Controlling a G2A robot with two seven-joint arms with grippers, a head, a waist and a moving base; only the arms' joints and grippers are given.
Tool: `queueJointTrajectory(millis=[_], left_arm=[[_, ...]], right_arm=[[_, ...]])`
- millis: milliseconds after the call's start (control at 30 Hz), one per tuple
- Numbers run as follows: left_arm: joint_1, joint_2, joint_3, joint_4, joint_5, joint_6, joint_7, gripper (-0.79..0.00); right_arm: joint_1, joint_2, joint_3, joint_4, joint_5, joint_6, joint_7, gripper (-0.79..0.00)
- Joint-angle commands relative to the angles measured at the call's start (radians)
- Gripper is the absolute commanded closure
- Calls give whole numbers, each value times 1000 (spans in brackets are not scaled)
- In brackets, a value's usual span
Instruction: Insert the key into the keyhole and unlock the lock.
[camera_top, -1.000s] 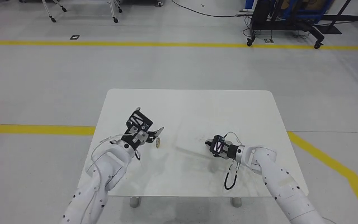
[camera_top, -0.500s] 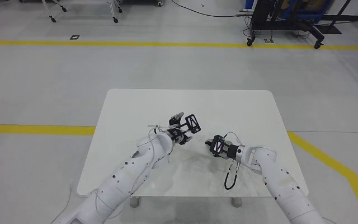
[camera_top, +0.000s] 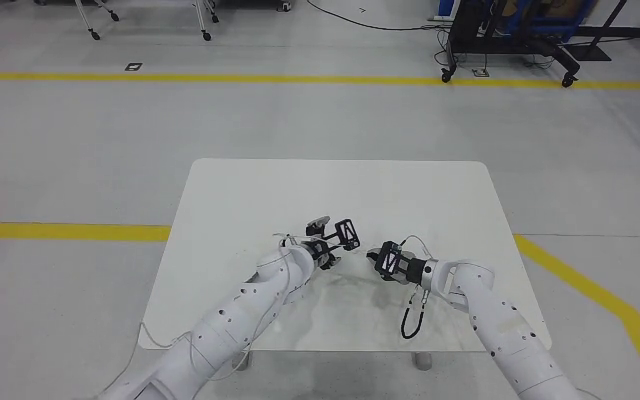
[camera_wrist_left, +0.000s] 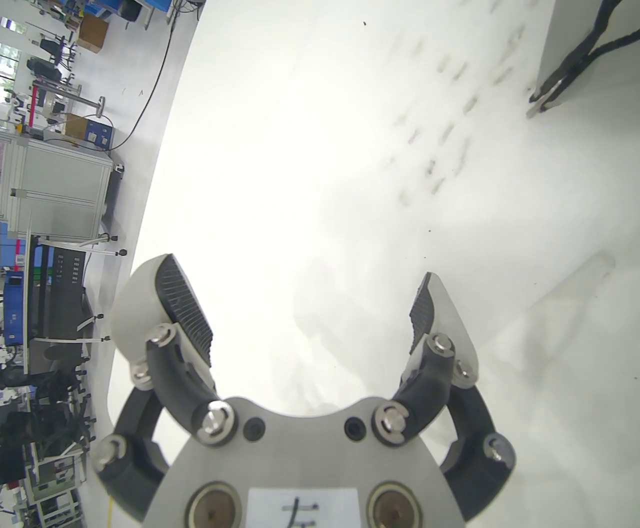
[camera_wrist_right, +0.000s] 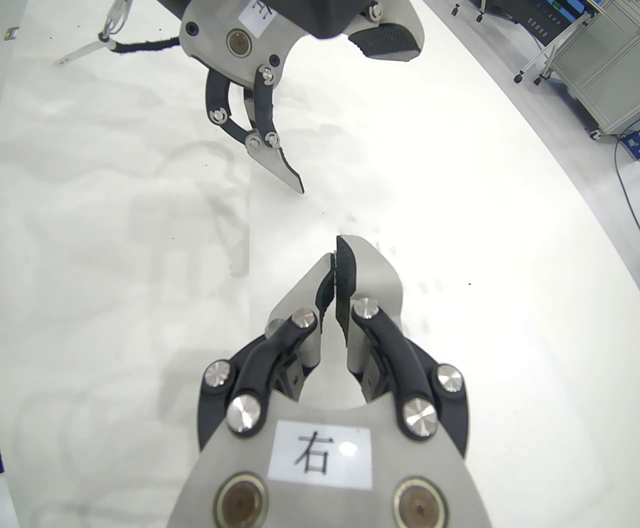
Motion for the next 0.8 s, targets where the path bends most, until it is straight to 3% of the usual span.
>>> queueJointTrajectory(millis=[0, 200, 333, 467, 567, 767], left_arm=[[5, -1, -2, -1, 2, -2, 2, -785], [16, -2, -15, -5, 11, -14, 0, -785], [15, 7, -66, -72, 11, 1, 11, -785], [35, 34, -181, -233, 23, 10, -8, -785], [89, 63, -299, -395, 45, -6, -28, -785], [338, 117, -568, -697, 47, -28, -10, -785]], right_arm=[[0, 0, 0, 0, 0, 0, 0, 0], [0, 0, 0, 0, 0, 0, 0, 0], [0, 0, 0, 0, 0, 0, 0, 0], [0, 0, 0, 0, 0, 0, 0, 0], [0, 0, 0, 0, 0, 0, 0, 0], [0, 0, 0, 0, 0, 0, 0, 0]])
